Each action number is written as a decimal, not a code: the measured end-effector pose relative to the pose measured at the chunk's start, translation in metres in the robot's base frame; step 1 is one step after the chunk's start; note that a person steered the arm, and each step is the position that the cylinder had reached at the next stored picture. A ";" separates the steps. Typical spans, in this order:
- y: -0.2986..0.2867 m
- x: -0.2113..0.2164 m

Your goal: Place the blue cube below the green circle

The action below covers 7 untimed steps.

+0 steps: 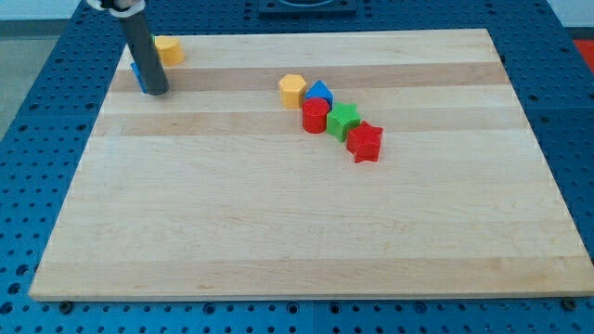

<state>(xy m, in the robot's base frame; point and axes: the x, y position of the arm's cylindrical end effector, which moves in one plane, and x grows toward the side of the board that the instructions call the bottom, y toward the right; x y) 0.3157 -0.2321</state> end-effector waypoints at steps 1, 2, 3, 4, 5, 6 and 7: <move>-0.021 -0.005; -0.034 -0.009; -0.034 -0.009; -0.034 -0.015; -0.034 -0.015; -0.005 0.003; 0.085 -0.008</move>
